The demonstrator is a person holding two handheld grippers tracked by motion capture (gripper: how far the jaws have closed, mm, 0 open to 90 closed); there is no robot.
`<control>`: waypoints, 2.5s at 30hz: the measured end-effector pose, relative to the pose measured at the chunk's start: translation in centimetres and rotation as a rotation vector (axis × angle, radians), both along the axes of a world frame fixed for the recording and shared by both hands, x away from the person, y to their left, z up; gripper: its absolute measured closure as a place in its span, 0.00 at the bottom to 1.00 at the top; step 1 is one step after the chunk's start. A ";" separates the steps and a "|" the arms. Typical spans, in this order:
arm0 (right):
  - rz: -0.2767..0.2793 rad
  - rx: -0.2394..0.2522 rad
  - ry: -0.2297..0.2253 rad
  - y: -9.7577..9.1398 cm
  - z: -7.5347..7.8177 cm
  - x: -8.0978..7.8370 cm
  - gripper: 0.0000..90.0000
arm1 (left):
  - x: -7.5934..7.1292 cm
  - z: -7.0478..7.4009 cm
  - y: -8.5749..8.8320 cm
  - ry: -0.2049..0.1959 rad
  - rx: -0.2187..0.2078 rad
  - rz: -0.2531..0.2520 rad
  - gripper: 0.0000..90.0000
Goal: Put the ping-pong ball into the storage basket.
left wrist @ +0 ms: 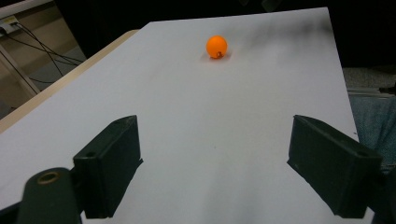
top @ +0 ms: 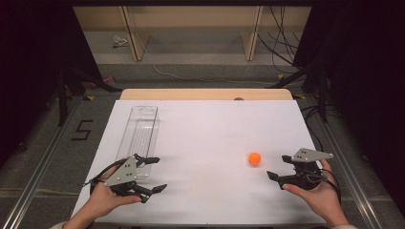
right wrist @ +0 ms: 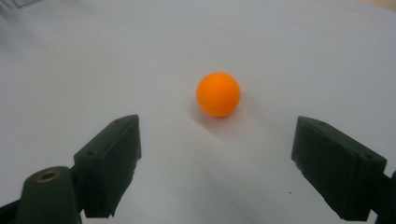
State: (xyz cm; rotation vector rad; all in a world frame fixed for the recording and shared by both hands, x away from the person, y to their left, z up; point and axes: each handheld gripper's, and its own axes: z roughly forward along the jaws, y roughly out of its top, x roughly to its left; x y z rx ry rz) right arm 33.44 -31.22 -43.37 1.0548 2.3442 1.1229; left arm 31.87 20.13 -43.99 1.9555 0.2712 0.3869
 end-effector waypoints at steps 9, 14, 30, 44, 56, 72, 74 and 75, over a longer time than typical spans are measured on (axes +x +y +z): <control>-0.005 0.022 -0.036 0.0 0.3 0.0 0.18 | -0.1 0.0 0.0 -0.002 0.000 -0.002 0.18; 0.004 0.028 -0.043 0.5 0.2 0.3 0.18 | -0.1 0.0 0.0 -0.004 0.002 -0.001 0.18; 0.005 0.027 -0.053 1.4 -0.1 1.5 0.18 | 0.0 0.0 -0.1 -0.004 0.003 -0.004 0.18; 0.012 0.011 -0.043 2.0 -0.5 2.6 0.18 | 0.0 0.1 0.0 -0.008 0.004 -0.005 0.18; 0.018 -0.001 -0.030 2.4 -0.8 3.3 0.18 | 0.0 0.1 -0.1 -0.007 0.004 -0.007 0.18; 0.022 -0.012 -0.022 2.9 -1.0 4.1 0.18 | 0.0 0.1 -0.1 -0.009 0.004 -0.008 0.19; 0.020 -0.011 -0.021 2.9 -1.0 4.2 0.18 | 0.0 0.1 -0.1 -0.008 0.004 -0.008 0.19; 0.020 -0.012 -0.022 2.9 -1.0 4.3 0.18 | 0.0 0.1 -0.1 -0.008 0.004 -0.008 0.19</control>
